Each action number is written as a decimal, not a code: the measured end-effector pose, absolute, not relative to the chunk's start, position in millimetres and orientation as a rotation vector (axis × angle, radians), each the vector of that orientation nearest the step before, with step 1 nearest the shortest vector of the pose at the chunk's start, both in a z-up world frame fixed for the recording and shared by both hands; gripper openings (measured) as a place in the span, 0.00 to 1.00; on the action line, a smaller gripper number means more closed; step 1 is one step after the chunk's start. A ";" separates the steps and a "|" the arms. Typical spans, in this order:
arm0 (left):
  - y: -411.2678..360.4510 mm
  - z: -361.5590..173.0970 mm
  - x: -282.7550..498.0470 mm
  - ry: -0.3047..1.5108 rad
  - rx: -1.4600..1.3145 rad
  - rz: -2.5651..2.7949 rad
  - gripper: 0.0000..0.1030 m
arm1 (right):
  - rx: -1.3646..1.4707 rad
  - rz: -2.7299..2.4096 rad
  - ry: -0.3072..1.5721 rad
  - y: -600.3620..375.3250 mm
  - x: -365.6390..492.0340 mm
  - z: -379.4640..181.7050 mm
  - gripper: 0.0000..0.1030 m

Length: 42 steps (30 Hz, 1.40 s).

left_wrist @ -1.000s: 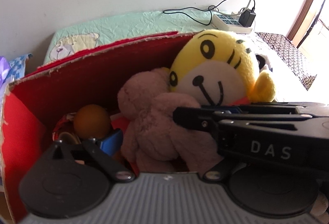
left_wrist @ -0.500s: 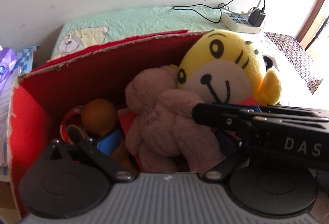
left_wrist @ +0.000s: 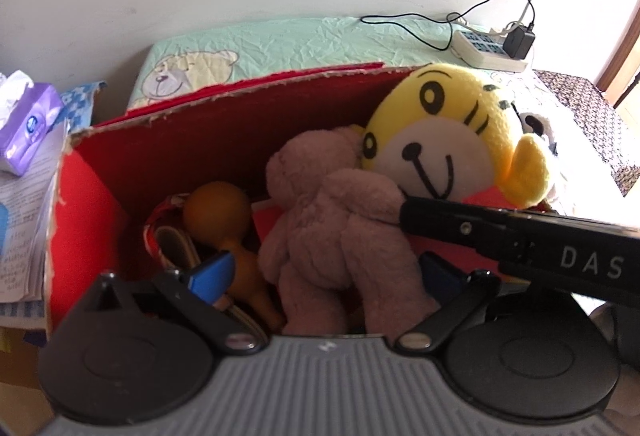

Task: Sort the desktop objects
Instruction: 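Lower the teddy bear into the red box beside the tiger plush, then open both grippers and pull them back from the red box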

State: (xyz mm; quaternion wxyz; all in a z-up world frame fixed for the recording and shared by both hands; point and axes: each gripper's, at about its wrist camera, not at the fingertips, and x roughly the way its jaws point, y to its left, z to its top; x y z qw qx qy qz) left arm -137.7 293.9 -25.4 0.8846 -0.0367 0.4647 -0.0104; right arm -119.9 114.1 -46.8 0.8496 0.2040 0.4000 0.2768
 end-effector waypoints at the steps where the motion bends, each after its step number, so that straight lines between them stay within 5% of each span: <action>1: 293.0 -25.2 -138.5 0.968 -0.078 -0.017 0.95 | 0.429 0.581 0.842 114.3 -120.9 -46.6 0.20; 37: 284.4 -15.7 -166.7 0.954 -0.078 0.124 0.99 | 0.399 0.554 0.762 103.0 -144.6 -39.0 0.24; 42: 287.3 -9.1 -170.3 0.944 -0.084 0.152 0.99 | 0.462 0.587 0.753 93.6 -148.6 -35.2 0.34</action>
